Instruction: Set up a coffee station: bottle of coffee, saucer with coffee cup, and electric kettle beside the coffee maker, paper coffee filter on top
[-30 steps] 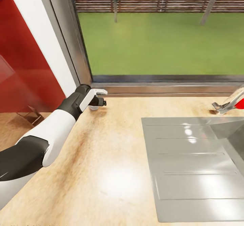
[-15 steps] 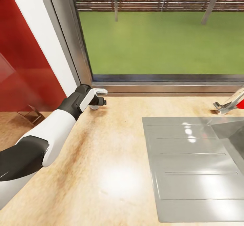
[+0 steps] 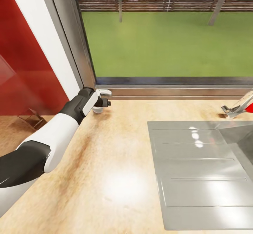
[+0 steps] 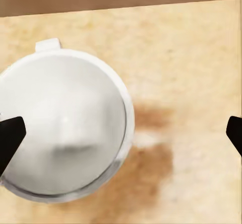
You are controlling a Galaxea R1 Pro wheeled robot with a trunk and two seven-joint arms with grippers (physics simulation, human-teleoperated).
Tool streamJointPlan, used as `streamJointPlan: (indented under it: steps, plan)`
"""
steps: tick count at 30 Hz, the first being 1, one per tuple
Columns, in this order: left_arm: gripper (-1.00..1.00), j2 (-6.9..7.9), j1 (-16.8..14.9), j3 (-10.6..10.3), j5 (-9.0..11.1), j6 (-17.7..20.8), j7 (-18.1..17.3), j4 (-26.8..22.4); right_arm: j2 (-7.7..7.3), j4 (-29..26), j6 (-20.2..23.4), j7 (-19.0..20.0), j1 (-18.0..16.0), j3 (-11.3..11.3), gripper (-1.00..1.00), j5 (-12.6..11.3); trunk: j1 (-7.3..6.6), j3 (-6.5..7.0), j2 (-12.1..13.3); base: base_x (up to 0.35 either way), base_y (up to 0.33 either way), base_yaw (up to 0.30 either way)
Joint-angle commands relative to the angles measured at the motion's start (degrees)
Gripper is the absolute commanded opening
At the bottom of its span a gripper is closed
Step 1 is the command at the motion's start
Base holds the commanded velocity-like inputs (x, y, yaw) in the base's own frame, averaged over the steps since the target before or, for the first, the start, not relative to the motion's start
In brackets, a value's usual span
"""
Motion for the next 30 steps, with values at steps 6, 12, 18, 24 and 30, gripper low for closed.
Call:
streamJointPlan:
  steps: [6,12,18,24,30]
  plan:
    - [1.00,-0.03,-0.05,-0.29,0.66,-1.24,0.51,-0.05,0.01,0.04,-0.26,-0.07,-0.03,-0.25,1.00,-0.29,0.03,-0.45,-0.09,0.000,0.000,0.000]
    - [1.00,-0.30,-0.05,-0.22,0.76,-1.30,0.51,-0.06,0.01,0.04,-0.26,-0.09,-0.03,-0.25,1.00,-0.29,0.03,-0.54,-0.09,0.000,0.000,0.000]
    - [1.00,-0.43,-0.05,-0.21,0.78,-1.22,0.51,-0.04,0.01,0.04,-0.26,-0.04,-0.03,-0.25,1.00,-0.29,0.03,-0.67,-0.09,0.000,0.000,-0.048]
    - [1.00,-0.35,0.00,-0.21,0.84,-1.30,0.51,0.17,0.01,0.05,-0.26,-0.02,-0.03,-0.25,1.00,-0.29,0.03,-0.69,-0.09,0.000,0.000,-0.009]
    - [1.00,-0.09,0.29,-0.21,0.77,-1.47,0.51,0.24,0.01,0.03,-0.26,-0.08,-0.03,-0.25,1.00,-0.29,0.03,-1.01,-0.09,0.000,0.000,0.000]
